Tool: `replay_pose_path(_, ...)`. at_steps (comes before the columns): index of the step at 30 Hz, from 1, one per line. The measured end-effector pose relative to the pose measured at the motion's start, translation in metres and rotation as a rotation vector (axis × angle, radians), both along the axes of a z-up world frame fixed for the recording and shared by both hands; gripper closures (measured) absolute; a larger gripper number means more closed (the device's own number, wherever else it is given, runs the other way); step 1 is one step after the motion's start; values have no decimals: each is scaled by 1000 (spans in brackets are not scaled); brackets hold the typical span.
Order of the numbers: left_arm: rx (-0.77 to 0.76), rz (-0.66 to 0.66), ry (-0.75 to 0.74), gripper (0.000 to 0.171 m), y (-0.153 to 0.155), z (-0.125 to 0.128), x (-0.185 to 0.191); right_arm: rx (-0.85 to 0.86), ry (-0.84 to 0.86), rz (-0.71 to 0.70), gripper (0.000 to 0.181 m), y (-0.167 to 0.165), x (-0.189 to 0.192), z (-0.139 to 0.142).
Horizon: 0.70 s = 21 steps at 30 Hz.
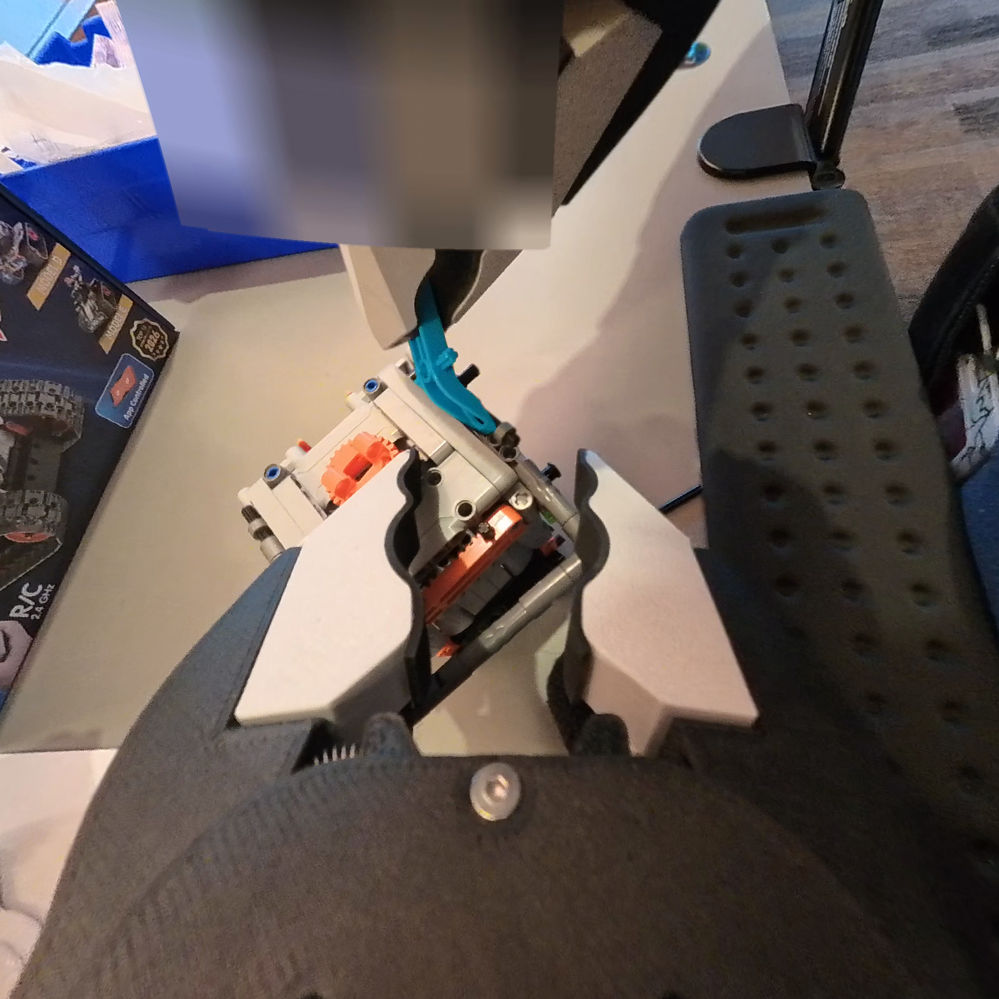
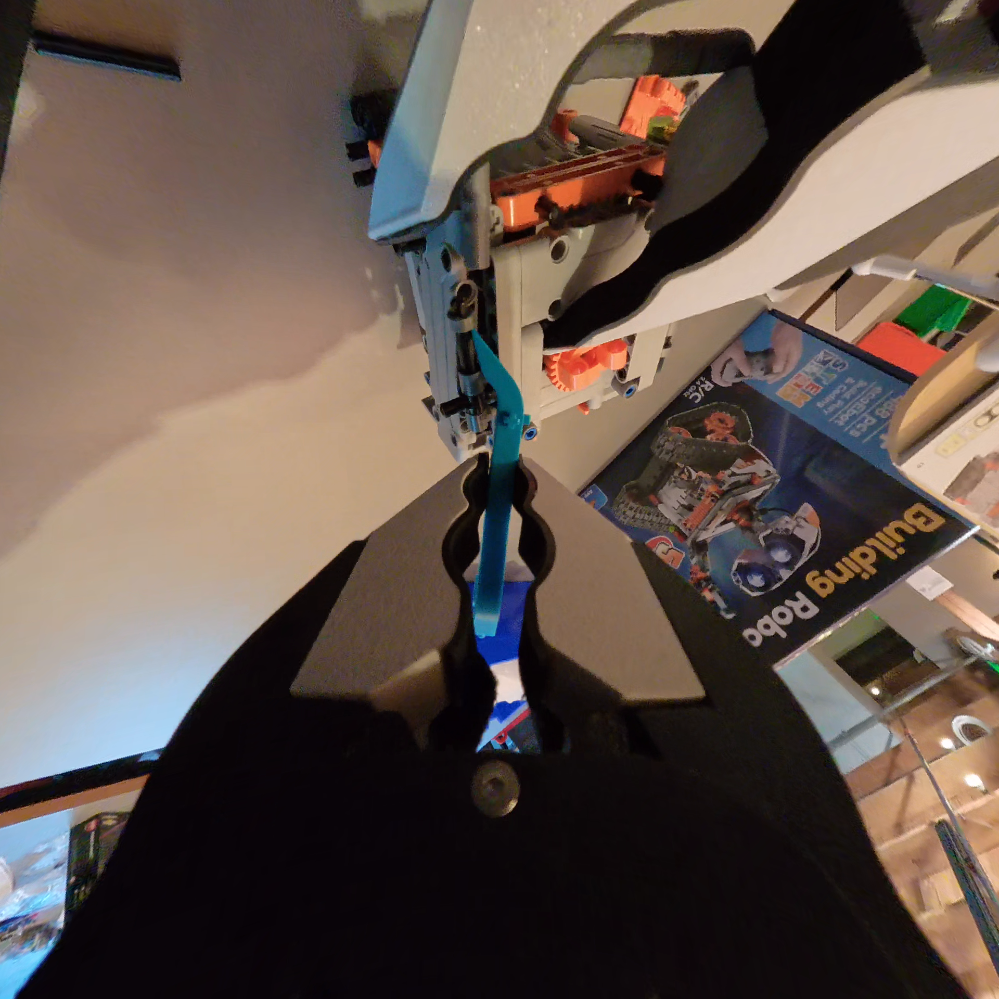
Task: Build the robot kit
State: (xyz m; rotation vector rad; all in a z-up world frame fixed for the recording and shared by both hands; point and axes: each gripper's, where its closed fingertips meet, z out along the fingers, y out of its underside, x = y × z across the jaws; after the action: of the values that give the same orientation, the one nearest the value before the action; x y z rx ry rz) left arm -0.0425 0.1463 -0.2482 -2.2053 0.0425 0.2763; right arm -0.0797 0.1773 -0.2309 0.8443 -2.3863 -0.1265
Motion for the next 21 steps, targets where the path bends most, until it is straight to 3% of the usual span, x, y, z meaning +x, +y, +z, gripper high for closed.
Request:
replay_pose_path(6,5,0,4,118,0,0,-1,81,-91,138,176,-2,-2,-2)
replay_pose_path(9,10,3,-4,117,1,1,-1,18,-187,100,176,-5,-1,1)
replay_pose_path(12,15,11,-26,106,1,1,1,-101,-390,-125,176,11,5,6)
replay_pose_path(16,28,6,-56,101,2,2,4,-111,-721,-429,176,53,34,-29)
replay_pose_path(21,55,-1,-79,104,0,15,1,-307,-993,-646,176,55,54,-69)
